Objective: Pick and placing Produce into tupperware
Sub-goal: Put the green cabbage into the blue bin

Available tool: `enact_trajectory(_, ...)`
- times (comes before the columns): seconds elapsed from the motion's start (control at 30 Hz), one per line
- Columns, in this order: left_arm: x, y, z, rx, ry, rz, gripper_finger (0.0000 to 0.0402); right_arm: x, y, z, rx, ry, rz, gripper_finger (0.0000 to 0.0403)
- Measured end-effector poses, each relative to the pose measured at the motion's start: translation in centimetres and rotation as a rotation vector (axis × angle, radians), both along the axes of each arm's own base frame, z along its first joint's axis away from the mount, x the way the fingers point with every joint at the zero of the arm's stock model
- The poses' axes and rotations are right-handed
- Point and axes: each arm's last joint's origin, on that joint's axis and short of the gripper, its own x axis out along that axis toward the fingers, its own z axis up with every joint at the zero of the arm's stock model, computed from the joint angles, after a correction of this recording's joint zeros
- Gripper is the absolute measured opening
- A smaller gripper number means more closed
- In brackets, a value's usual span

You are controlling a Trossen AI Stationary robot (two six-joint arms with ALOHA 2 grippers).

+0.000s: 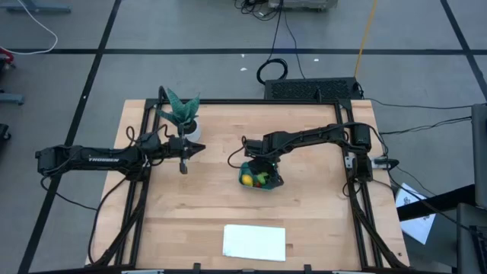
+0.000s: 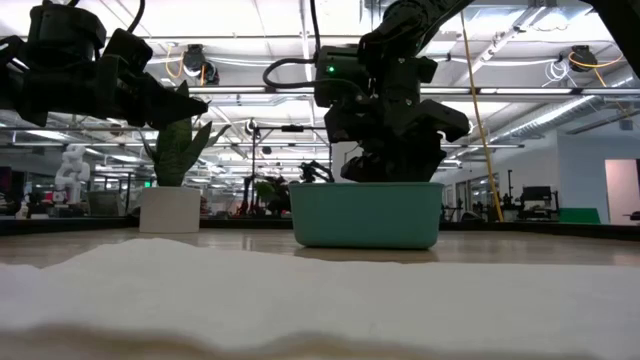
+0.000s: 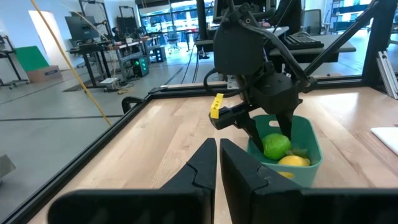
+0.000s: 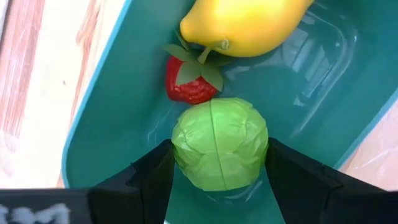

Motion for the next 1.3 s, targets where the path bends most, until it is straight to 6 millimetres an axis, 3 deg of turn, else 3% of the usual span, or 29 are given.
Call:
enact_trajectory(0.27,0.0,0.0,0.0,0.000,0.000,0.000,0.0026,0.1,0.0,0.0,-0.001,-0.008,-0.012,0.0224)
enact_trajectory(0.67,0.0,0.0,0.0,0.000,0.001,0.000,0.0026,0.0,0.0,-0.2,0.003,0.022,-0.053,0.0282)
enact_trajectory(1.3,0.0,0.0,0.0,0.000,0.001,0.000,0.0026,0.0,1.2,-0.2,-0.096,0.036,-0.039,0.0281)
